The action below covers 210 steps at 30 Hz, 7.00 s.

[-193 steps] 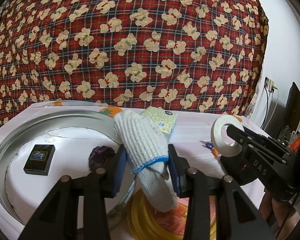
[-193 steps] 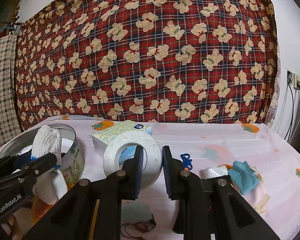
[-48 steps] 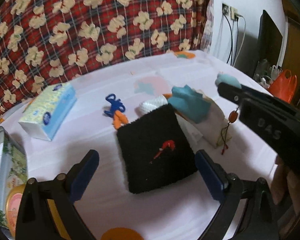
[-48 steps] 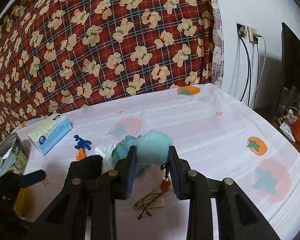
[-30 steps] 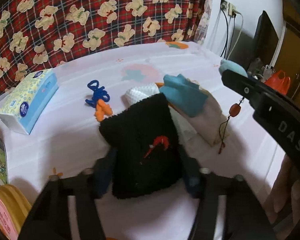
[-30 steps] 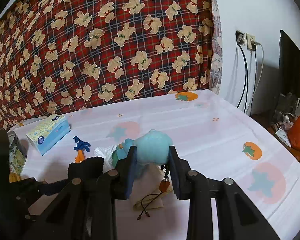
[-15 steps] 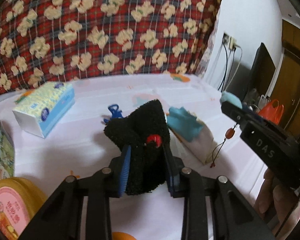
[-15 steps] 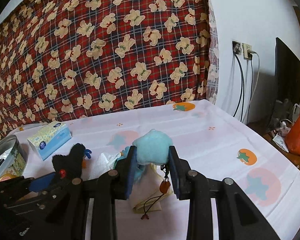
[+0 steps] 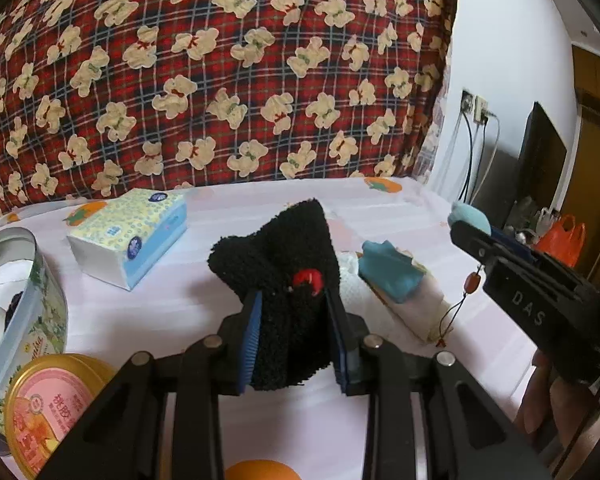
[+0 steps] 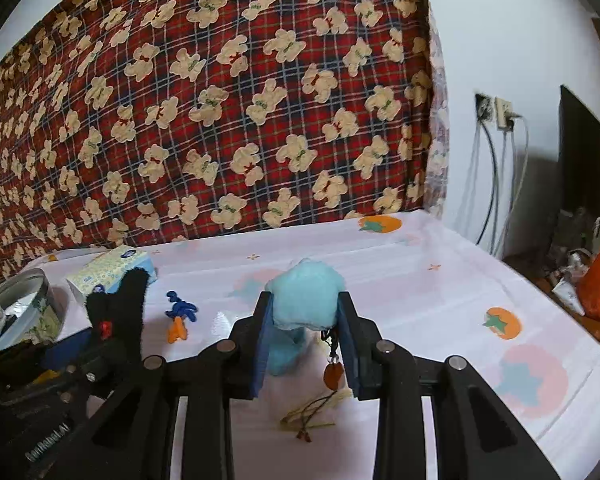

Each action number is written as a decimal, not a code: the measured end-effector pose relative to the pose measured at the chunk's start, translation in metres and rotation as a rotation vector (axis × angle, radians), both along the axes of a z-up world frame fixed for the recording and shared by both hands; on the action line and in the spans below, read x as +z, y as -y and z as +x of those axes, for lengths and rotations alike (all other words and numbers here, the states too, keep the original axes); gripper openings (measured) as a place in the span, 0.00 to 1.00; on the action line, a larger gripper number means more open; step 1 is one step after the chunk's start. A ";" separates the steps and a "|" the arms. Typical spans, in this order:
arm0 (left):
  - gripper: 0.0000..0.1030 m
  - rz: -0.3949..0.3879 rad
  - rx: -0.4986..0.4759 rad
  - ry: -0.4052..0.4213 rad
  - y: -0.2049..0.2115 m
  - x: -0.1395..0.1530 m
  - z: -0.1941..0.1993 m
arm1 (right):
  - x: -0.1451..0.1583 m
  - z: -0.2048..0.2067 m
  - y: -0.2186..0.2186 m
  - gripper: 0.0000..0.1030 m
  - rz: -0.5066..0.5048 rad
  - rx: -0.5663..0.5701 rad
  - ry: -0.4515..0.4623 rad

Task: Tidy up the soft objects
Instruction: 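Lift the black pouch with the left gripper while the right gripper carries the plush toward the tin, then open the left gripper over the tin dropping the pouch while the right gripper drops the plush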

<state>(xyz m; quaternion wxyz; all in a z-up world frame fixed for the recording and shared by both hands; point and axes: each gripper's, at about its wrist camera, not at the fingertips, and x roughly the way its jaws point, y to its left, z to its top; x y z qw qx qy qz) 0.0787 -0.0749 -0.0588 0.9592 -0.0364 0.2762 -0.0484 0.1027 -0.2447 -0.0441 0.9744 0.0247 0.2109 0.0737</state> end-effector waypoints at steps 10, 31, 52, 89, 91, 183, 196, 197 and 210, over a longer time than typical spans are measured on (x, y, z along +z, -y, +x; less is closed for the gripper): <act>0.29 0.059 0.025 0.079 -0.005 0.006 -0.010 | 0.000 0.001 -0.004 0.32 0.046 0.005 0.018; 0.29 0.019 0.119 0.059 -0.061 0.004 -0.024 | 0.001 -0.002 -0.060 0.32 0.029 0.095 0.046; 0.29 -0.025 0.149 0.062 -0.095 0.004 -0.035 | 0.000 -0.011 -0.096 0.32 0.008 0.141 0.054; 0.29 -0.093 0.177 0.042 -0.139 0.000 -0.035 | 0.000 -0.019 -0.142 0.32 -0.021 0.216 0.061; 0.29 -0.094 0.177 0.041 -0.141 0.000 -0.034 | 0.000 -0.020 -0.144 0.32 -0.022 0.220 0.060; 0.29 -0.078 0.451 -0.018 -0.309 0.012 -0.079 | 0.037 -0.034 -0.364 0.33 -0.070 0.693 -0.104; 0.70 -0.038 0.495 -0.023 -0.300 0.013 -0.082 | 0.033 -0.035 -0.343 0.59 -0.076 0.667 -0.119; 0.72 -0.035 0.499 -0.020 -0.299 0.015 -0.083 | 0.034 -0.036 -0.334 0.59 -0.067 0.660 -0.114; 0.98 -0.036 0.353 0.070 -0.219 0.042 -0.082 | 0.030 -0.017 -0.190 0.59 -0.106 0.419 -0.007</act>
